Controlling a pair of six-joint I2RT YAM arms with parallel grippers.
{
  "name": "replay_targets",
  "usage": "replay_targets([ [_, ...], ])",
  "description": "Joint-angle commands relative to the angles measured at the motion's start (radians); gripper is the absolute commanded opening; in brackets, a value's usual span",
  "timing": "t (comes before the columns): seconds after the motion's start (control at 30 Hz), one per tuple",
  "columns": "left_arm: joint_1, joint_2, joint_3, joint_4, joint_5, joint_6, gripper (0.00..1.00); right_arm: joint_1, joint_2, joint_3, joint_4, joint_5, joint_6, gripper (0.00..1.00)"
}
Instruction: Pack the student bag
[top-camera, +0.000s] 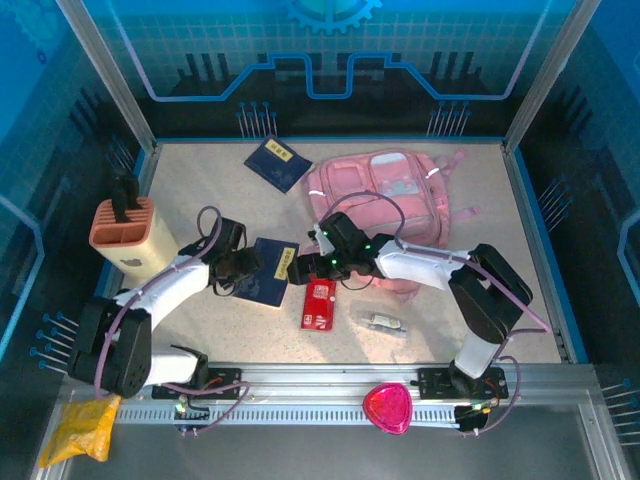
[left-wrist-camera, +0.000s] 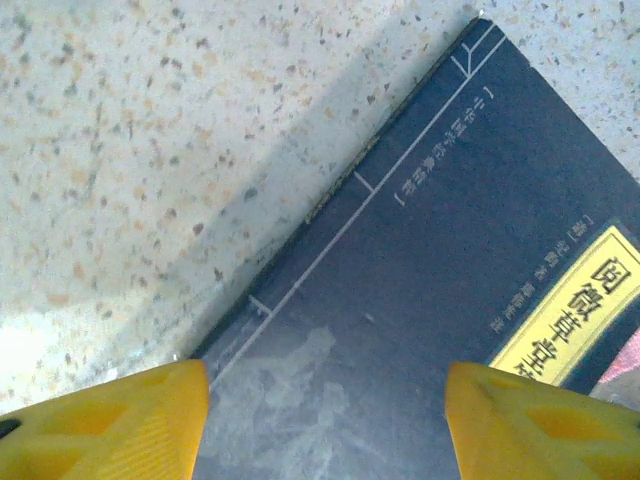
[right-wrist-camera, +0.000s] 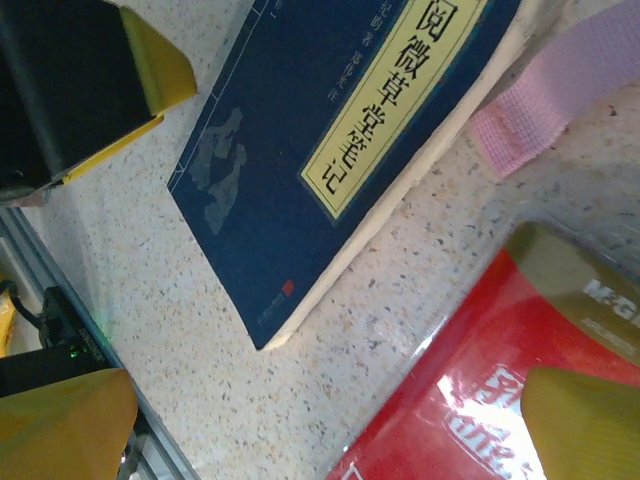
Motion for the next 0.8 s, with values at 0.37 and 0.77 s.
replay_targets([
  [0.37,0.032,0.071,-0.06,0.031,0.166,0.073,0.74,0.033,0.178,0.161,0.04,0.139,0.029,1.0],
  [0.77,-0.21,-0.159,-0.242,0.014,0.056,-0.26,0.6,0.021,0.227,0.249,-0.01,0.103,-0.002,0.98],
])
